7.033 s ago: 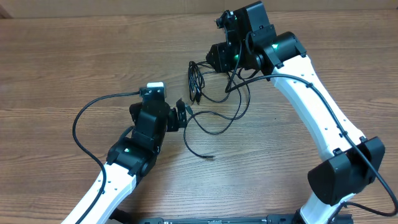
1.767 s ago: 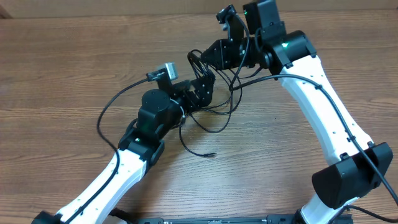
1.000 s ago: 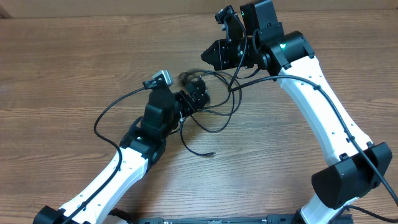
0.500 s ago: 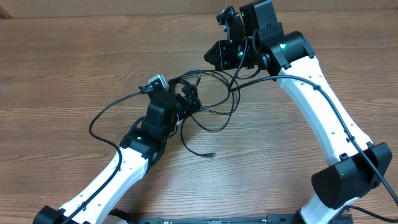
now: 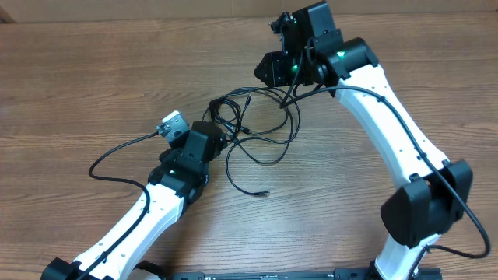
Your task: Untangle cables
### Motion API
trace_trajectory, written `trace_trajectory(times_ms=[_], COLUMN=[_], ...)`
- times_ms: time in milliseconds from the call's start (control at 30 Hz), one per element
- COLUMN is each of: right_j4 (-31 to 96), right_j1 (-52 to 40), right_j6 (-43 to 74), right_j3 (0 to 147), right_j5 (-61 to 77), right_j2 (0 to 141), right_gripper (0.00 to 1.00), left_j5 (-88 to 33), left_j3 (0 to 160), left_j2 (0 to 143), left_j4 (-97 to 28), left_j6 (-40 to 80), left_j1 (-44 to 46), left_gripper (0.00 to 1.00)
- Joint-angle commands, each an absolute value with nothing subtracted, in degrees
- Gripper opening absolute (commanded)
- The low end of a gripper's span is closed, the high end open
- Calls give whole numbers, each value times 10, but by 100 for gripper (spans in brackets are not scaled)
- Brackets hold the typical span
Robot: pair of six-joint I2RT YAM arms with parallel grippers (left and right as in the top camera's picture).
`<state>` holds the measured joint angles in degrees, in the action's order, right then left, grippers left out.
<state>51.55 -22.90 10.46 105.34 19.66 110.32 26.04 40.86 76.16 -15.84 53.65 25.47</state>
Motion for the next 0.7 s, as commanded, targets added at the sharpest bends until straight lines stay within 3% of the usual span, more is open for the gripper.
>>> trace_trajectory(times_ms=[0,233,400,667], right_j4=[506,499,513,557], right_j1=[-229,-232,-245,-256], right_j6=[104,40,-101,-326], right_j3=[1061,1061,1061,1061], right_j5=[191,193,227,232], right_j2=[1128,1165,1189,1213], right_gripper=[44,52,62,62], left_j5=[289,289,283,299], left_j3=[413,413,413,413], left_j2=[764,764,764,764], left_j4=[-161,-172,-174,-186], left_j6=[549,613,618,613], left_j1=[244,221,214,214], left_gripper=[100,99,100,100])
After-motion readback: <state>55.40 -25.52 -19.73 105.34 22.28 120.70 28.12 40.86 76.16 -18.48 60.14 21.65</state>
